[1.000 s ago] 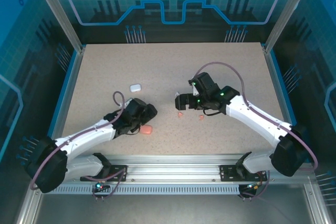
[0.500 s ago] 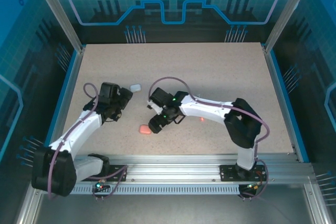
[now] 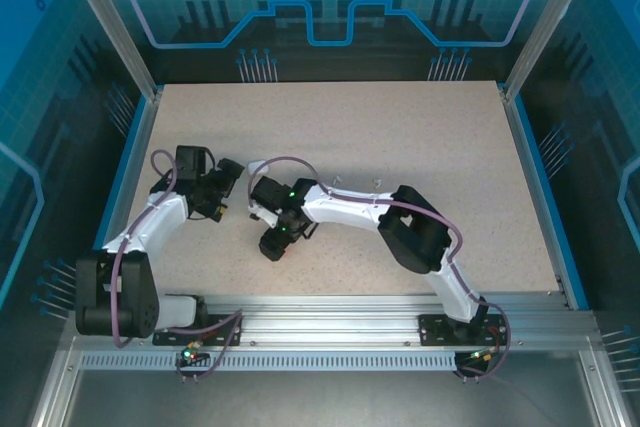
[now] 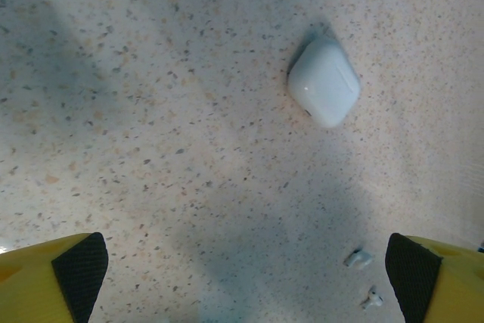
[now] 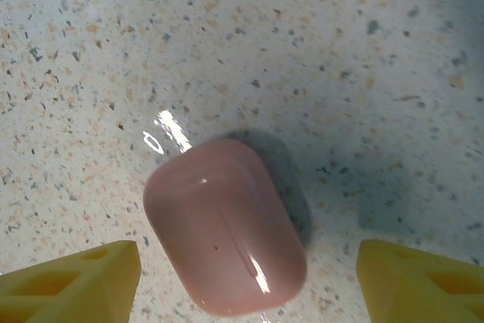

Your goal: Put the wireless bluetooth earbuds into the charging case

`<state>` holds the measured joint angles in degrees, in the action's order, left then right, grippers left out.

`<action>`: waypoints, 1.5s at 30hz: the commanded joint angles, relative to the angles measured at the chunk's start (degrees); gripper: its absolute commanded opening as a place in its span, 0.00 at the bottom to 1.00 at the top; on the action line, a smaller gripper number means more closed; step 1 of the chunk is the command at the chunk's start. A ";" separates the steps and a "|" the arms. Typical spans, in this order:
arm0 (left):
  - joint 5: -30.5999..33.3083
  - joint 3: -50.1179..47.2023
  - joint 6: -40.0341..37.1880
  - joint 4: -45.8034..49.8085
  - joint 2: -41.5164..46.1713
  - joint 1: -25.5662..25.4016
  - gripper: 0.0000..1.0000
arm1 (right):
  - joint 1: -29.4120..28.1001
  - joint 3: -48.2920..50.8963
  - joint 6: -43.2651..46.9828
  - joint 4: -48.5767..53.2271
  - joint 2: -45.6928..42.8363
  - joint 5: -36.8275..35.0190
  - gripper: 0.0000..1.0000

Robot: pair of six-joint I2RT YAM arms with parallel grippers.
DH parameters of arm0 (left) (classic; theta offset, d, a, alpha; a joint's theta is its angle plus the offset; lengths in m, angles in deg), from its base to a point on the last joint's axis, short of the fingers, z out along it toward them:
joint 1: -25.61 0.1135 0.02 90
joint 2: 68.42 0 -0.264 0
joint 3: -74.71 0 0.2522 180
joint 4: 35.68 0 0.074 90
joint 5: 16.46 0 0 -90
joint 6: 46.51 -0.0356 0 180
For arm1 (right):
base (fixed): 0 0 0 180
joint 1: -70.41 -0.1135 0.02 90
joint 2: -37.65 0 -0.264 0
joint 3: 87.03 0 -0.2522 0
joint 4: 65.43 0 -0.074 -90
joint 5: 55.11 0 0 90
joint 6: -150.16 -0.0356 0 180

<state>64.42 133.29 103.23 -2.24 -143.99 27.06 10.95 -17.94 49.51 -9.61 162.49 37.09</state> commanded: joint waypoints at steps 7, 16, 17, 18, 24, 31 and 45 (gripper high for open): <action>-4.18 3.32 -1.46 -0.64 -1.45 1.18 0.99 | -1.45 -2.50 -0.36 4.08 3.55 -2.65 0.70; -5.37 4.03 -1.81 -0.70 -2.74 1.18 0.99 | 2.50 0.86 -5.80 1.98 1.61 -6.79 0.48; -5.74 3.92 -1.74 -0.91 -2.88 1.14 0.99 | 3.13 1.27 -6.65 1.66 1.17 -7.09 0.48; -6.13 3.68 -1.63 -1.21 -2.96 1.18 0.99 | 3.69 1.42 -7.52 1.49 0.82 -7.30 0.48; -9.83 2.01 0.06 -3.39 -2.57 -0.01 0.99 | 6.22 1.19 -11.55 1.09 -0.28 -5.88 0.50; -9.88 -0.83 2.46 -6.40 -1.41 -7.07 0.99 | 9.25 1.14 -14.88 -0.75 -0.57 -1.40 0.54; -2.54 -5.80 8.67 -4.29 5.52 -8.83 0.99 | 9.03 4.29 -10.95 -0.15 -2.26 -1.82 0.68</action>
<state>59.48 125.36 112.15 -9.82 -139.97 18.58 20.20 -15.09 36.55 -11.38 162.16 35.32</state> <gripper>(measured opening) 0.987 0.682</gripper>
